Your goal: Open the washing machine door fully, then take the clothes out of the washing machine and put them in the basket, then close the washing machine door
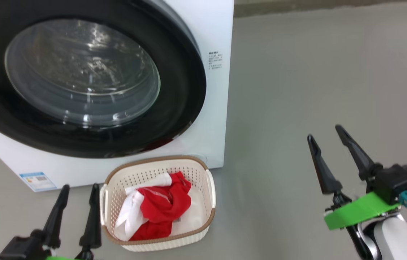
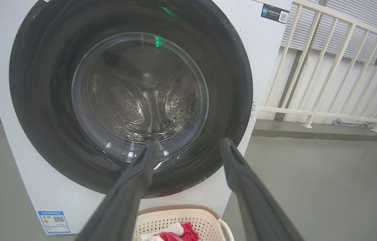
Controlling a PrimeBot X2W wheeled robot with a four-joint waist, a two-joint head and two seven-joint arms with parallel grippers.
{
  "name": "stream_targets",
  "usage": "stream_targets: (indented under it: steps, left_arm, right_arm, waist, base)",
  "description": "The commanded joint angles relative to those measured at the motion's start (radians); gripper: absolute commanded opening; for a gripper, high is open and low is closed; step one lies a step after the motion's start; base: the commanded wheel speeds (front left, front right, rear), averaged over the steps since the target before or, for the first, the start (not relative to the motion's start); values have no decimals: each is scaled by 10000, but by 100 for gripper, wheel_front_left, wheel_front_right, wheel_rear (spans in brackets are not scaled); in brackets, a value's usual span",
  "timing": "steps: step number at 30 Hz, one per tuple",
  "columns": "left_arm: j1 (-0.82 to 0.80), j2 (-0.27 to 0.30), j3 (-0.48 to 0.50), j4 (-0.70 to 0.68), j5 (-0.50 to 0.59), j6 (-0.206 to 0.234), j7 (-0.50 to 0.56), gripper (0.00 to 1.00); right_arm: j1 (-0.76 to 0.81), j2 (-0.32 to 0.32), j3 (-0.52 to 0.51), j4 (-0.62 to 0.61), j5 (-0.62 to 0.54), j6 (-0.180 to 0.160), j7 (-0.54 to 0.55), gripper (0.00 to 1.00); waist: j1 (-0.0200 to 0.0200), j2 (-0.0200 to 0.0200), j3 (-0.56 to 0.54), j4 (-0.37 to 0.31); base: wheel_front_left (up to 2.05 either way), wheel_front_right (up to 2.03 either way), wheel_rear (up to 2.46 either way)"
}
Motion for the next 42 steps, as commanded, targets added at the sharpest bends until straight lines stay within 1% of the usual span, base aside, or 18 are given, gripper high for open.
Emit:
stream_targets:
  steps: [1,9,15,25,29,30,35,37,40,42]
  left_arm:
    - [-70,201,431,-276,89,-35,-78,100]
    - [266,218,643,-509,286,-54,-78,100]
    - [481,116,781,-561,417,17,-78,100]
    - [579,41,698,-584,456,-67,-78,100]
    - [568,49,582,-623,451,-164,-76,100]
    - [822,-88,247,-301,331,-96,3,0]
    - [919,-365,100,313,268,-90,88,0]
    - [888,-379,133,343,73,-110,149,0]
    - [849,-400,179,375,-226,-139,239,0]
    - [828,-414,208,395,-426,-158,297,0]
  right_arm:
    - [15,-51,93,-321,122,-36,-63,100]
    - [518,-16,-121,-559,114,-36,-63,100]
    - [824,59,-301,-648,110,-36,-63,100]
    - [1041,81,-390,-667,136,-36,-63,100]
    - [1063,96,-363,-645,223,-36,-63,100]
    - [1220,187,-546,-360,199,2,2,0]
    - [1577,436,-509,247,259,4,23,0]
    - [1566,442,-528,253,473,3,75,0]
    - [1553,450,-562,255,801,2,158,0]
    - [1550,455,-584,257,1018,1,214,0]
  waist:
    - [0,-1,-194,-76]
    - [0,-1,-383,-55]
    - [0,-1,-464,-11]
    - [0,-1,-535,-39]
    - [0,-1,-534,-41]
    - [0,-1,-537,-41]
    - [0,-1,-537,-39]
    - [2,-1,-533,-28]
    - [19,-1,-541,-11]
    - [22,-1,-546,0]
  base:
    - [0,0,0]
    - [0,0,0]
    - [0,0,0]
    - [0,0,0]
    - [0,0,0]
    - [0,0,0]
    - [0,0,0]
    - [0,0,0]
    - [0,0,0]
    - [0,0,0]
